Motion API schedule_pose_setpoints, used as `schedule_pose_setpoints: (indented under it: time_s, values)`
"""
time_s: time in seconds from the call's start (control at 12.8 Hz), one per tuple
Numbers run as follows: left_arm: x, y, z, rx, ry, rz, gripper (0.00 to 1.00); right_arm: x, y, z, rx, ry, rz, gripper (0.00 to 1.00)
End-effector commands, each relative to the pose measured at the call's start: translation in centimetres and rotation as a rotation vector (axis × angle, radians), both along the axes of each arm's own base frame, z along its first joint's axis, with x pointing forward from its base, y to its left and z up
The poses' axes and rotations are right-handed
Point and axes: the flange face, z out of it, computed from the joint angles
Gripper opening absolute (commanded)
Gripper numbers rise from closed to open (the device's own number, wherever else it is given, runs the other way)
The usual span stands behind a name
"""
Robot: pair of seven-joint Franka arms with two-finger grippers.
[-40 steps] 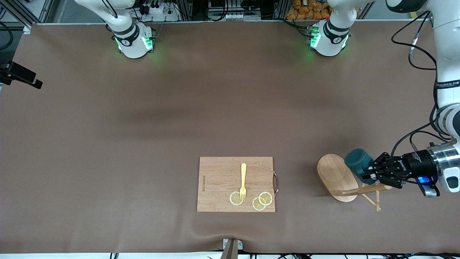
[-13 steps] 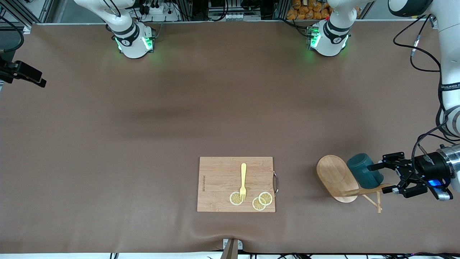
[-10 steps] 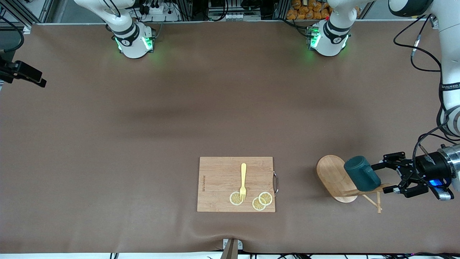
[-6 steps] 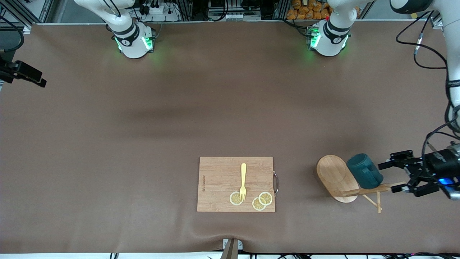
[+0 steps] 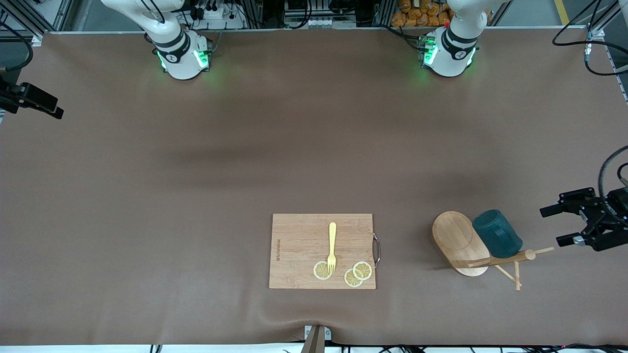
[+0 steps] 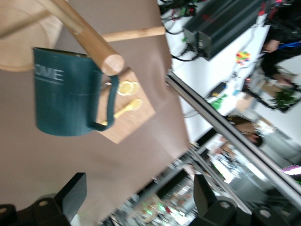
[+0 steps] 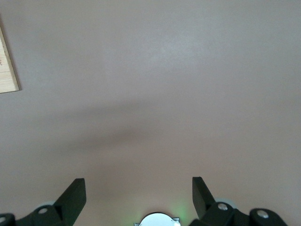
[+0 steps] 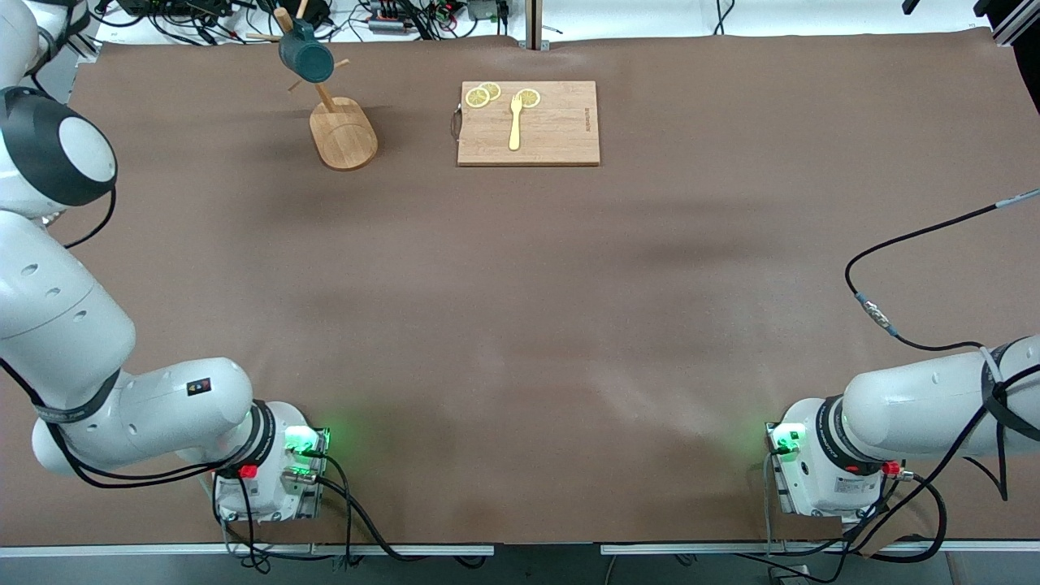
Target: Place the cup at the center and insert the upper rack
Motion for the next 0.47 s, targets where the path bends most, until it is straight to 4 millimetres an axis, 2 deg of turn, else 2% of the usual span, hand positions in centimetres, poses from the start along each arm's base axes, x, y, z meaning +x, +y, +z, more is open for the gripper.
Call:
schedule_pose_setpoints:
  time_s: [0.0, 0.08, 0.16, 0.39]
  values:
    - [-1.4, -2.4, 3.0, 0.133, -0.014, -0.059, 1.00, -0.4, 0.3, 0.5, -0.014, 0.000, -0.010, 1.00]
    - [-1.5, -2.4, 3.2, 0.159, -0.014, -0.066, 1.00, -0.4, 0.3, 0.6, -0.014, -0.002, -0.010, 1.00]
    - [-1.9, -3.0, 4.3, 0.201, -0.026, -0.081, 1.00, -0.4, 0.3, 0.6, -0.014, -0.002, -0.012, 1.00]
    - [-2.7, -5.8, 6.1, 0.315, -0.049, -0.149, 1.00, -0.4, 0.4, 0.6, -0.014, -0.002, -0.009, 1.00]
